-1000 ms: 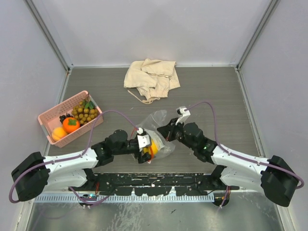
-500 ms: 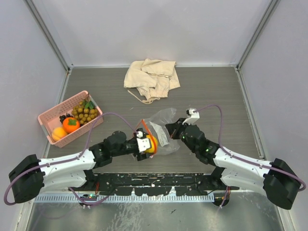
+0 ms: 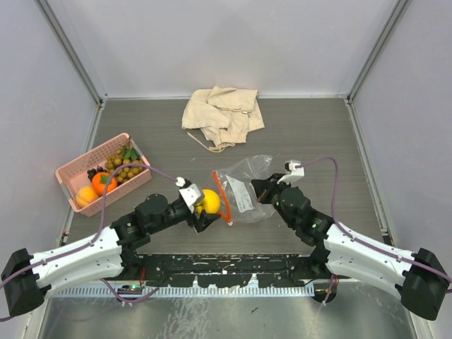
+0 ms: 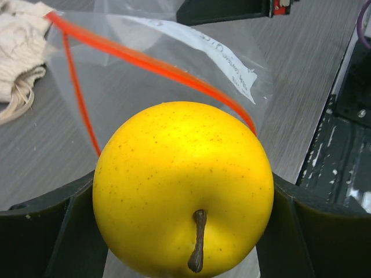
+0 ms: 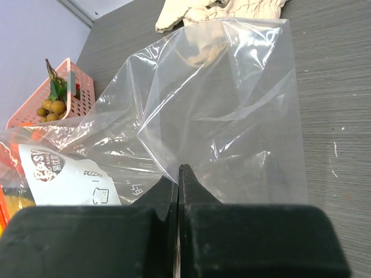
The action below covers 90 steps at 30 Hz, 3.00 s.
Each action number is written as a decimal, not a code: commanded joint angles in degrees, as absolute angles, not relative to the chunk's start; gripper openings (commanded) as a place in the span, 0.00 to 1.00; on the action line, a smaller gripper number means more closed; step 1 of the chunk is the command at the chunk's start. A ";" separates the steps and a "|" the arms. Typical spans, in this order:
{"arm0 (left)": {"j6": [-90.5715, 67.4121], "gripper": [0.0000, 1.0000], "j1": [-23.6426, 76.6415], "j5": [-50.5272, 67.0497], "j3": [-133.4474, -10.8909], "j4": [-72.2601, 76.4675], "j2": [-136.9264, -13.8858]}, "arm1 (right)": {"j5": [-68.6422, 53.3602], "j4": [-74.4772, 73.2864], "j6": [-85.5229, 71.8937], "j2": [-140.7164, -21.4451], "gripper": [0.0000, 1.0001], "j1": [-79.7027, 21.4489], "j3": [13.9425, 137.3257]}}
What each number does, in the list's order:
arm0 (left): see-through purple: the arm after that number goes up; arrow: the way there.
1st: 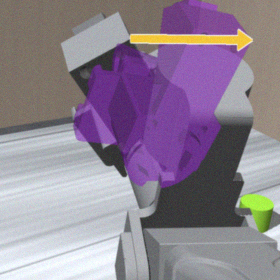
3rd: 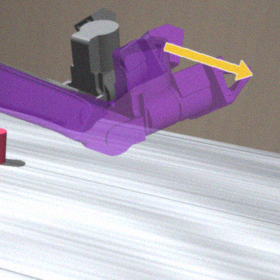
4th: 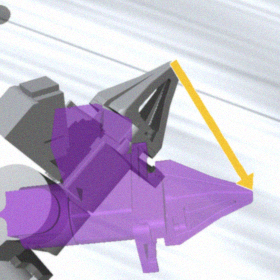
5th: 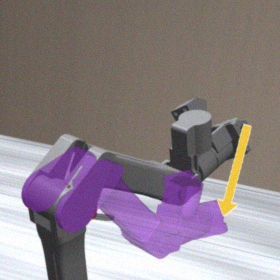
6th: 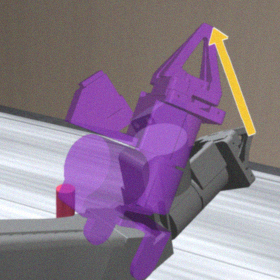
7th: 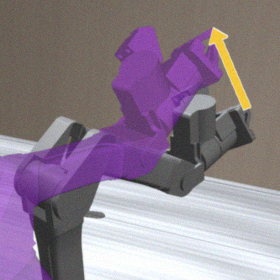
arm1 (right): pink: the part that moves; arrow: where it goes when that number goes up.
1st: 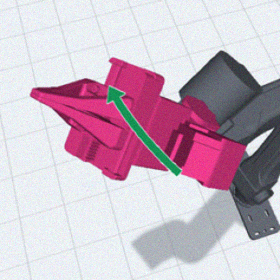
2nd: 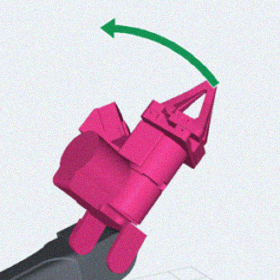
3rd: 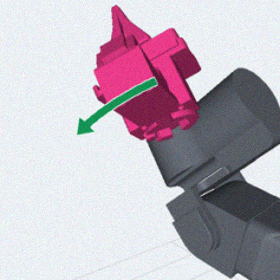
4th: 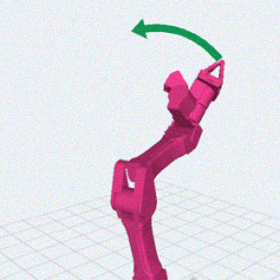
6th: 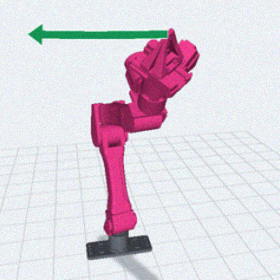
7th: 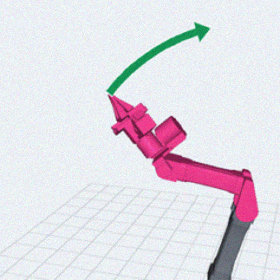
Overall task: Open the zip-top bag and remove the fake food
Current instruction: Pick up the fake fruit from the zipper food storage bag, then place the fake fruit in the bin.
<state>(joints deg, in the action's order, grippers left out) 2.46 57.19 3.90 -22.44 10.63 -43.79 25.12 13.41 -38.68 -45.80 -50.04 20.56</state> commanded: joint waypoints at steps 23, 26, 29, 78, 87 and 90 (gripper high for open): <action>-28.06 0.43 18.33 22.45 -43.68 -22.70 -44.08 | 27.03 13.60 -37.17 -45.48 0.01 -49.44 18.02; -30.89 0.43 9.32 28.14 -43.39 -21.34 -45.64 | 26.82 13.71 -37.40 -45.45 0.01 -49.40 17.80; -36.01 0.43 0.20 33.92 -41.92 -17.57 -47.49 | 26.66 13.80 -37.43 -45.27 0.01 -49.24 17.67; -50.69 0.98 -28.89 -14.95 -68.72 -43.75 -83.37 | 20.28 18.06 -38.49 -54.58 0.01 -48.87 18.51; -48.88 0.98 -28.82 -10.64 -66.69 -41.74 -79.44 | 19.57 18.90 -38.50 -53.81 0.01 -48.86 17.65; -48.05 0.98 -28.50 -7.53 -63.97 -39.13 -75.32 | 19.18 19.70 -38.41 -53.16 0.01 -48.87 17.12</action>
<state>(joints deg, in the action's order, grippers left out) -49.84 -28.58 -11.51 -65.78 -42.89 -82.15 19.46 15.55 -37.85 -54.39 -48.99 17.06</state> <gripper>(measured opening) 0.981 0.029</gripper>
